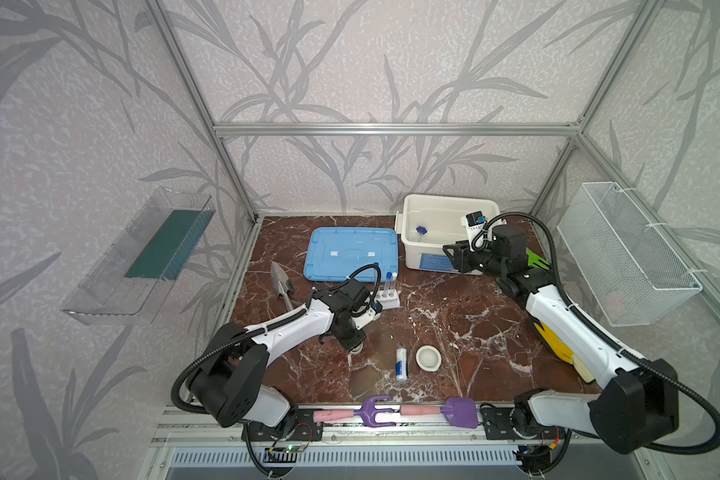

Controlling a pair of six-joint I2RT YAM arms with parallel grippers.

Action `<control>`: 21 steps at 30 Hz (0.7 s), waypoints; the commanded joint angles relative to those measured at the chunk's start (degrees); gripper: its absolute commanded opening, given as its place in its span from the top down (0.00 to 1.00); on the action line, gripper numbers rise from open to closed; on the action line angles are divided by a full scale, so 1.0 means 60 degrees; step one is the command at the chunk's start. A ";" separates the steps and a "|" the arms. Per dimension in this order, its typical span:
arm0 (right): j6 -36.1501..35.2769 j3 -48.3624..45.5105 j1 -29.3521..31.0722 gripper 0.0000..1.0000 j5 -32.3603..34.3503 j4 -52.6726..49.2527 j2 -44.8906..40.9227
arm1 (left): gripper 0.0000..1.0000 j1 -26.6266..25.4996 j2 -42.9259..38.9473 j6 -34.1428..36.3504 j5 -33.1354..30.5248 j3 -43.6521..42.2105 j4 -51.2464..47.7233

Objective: Organize the chemistry lab equipment
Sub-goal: 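Reach the left gripper down to the white crucible while the right gripper draws back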

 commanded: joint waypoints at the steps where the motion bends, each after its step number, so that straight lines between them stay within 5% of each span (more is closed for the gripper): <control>1: -0.0013 -0.0095 0.0021 0.52 0.0109 0.0158 -0.0061 | 0.82 -0.0012 -0.0059 0.0246 0.0083 -0.0046 -0.0191; 21: 0.0073 -0.0171 0.0021 0.53 0.0320 0.0141 -0.0171 | 1.00 -0.0057 -0.0612 0.0000 0.0115 0.0190 -0.0100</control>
